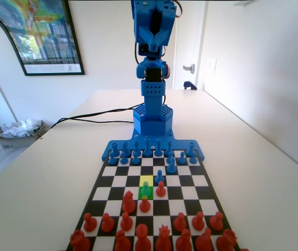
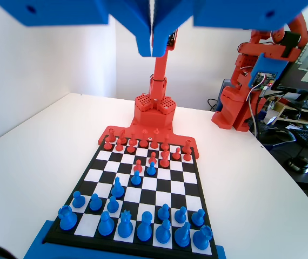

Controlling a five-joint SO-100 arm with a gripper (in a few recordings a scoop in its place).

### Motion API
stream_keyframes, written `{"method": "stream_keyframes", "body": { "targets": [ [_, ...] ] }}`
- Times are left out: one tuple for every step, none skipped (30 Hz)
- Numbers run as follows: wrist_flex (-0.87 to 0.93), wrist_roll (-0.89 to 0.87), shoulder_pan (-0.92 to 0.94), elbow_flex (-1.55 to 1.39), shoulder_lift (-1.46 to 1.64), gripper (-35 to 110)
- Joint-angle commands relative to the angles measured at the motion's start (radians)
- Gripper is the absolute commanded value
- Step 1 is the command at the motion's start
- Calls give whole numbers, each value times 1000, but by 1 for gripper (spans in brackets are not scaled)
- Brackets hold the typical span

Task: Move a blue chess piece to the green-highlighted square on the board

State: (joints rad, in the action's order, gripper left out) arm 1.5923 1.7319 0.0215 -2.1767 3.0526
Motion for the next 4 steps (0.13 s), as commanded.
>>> {"method": "stream_keyframes", "body": {
  "targets": [
    [-17, 11, 12, -2, 3, 3],
    [-17, 11, 12, -2, 3, 3],
    [-17, 11, 12, -2, 3, 3],
    [-17, 11, 12, -2, 3, 3]
  ]
}}
